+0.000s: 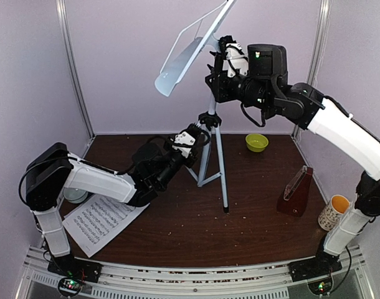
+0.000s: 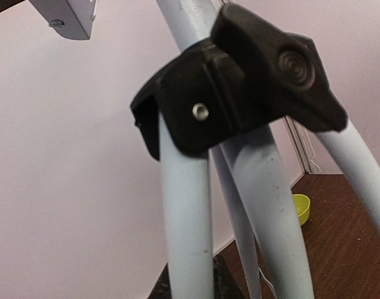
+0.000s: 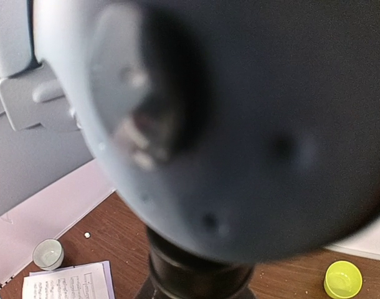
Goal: Set up the instrument practice props
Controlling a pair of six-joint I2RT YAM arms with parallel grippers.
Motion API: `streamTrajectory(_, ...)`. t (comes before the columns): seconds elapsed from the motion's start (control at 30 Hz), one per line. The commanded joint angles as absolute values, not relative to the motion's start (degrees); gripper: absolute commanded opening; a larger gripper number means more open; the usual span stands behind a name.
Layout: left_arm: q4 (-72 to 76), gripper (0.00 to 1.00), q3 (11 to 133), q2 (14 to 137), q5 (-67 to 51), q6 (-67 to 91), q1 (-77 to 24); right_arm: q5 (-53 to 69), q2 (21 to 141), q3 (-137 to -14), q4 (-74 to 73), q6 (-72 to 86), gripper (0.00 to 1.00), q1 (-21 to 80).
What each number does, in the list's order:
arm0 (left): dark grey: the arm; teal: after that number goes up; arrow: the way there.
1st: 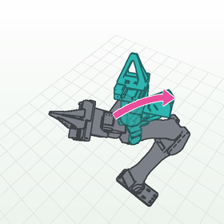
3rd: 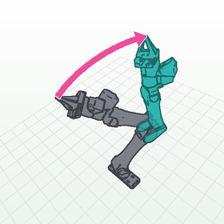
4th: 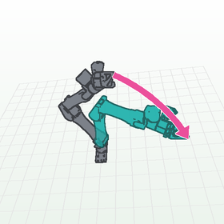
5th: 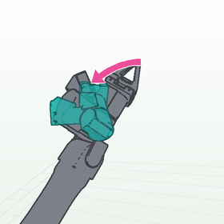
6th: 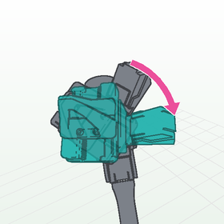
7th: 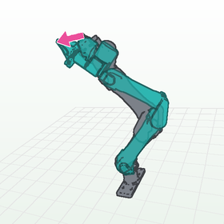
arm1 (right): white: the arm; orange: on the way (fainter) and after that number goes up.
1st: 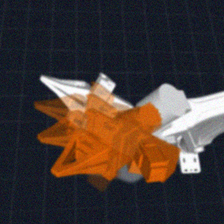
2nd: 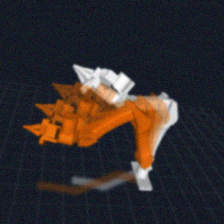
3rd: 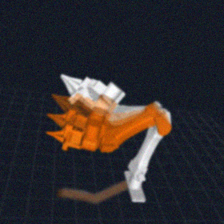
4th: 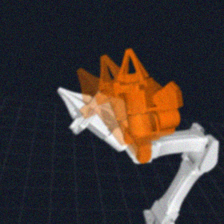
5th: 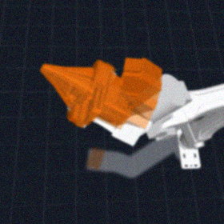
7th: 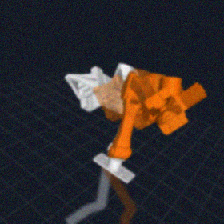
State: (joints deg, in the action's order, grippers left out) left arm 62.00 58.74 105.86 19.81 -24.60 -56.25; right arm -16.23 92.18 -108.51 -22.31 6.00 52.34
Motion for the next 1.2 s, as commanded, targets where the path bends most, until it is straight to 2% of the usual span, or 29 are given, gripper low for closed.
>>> streamTrajectory(0.0,50.3,0.0,56.1,110.3,18.0,-38.4,-53.3,-16.4,87.5,-115.8,-11.8,-2.7,0.0,50.1)
streamTrajectory(0.1,49.9,0.12,56.7,109.5,17.5,-36.4,-53.5,-14.9,87.5,-112.4,-9.7,-1.3,0.0,50.2)
streamTrajectory(0.3,51.5,0.33,57.3,108.0,18.7,-33.1,-54.5,-10.1,85.4,-98.1,1.2,1.3,0.0,50.1)
streamTrajectory(0.57,54.4,0.63,52.8,104.8,18.0,-31.1,-56.2,-4.0,85.3,-93.8,4.9,1.3,0.0,50.1)
streamTrajectory(0.67,52.9,0.78,49.9,100.5,16.1,-28.5,-57.0,-3.0,85.0,-92.0,6.5,1.1,0.0,50.1)
streamTrajectory(0.9,43.4,0.78,46.0,93.0,10.9,-18.3,-56.9,-1.4,85.3,-91.5,7.0,1.2,0.0,49.6)
streamTrajectory(1.0,39.5,0.78,45.4,91.4,8.9,-14.8,-56.5,-1.3,85.8,-92.4,6.0,1.1,0.08,49.6)
streamTrajectory(1.1,36.6,0.78,45.3,90.8,8.0,-11.9,-55.3,-1.6,85.9,-92.4,6.0,1.3,0.22,49.6)
streamTrajectory(1.17,35.5,0.78,45.5,90.8,8.0,-11.4,-54.8,-1.7,85.8,-92.0,6.4,1.3,0.28,49.6)
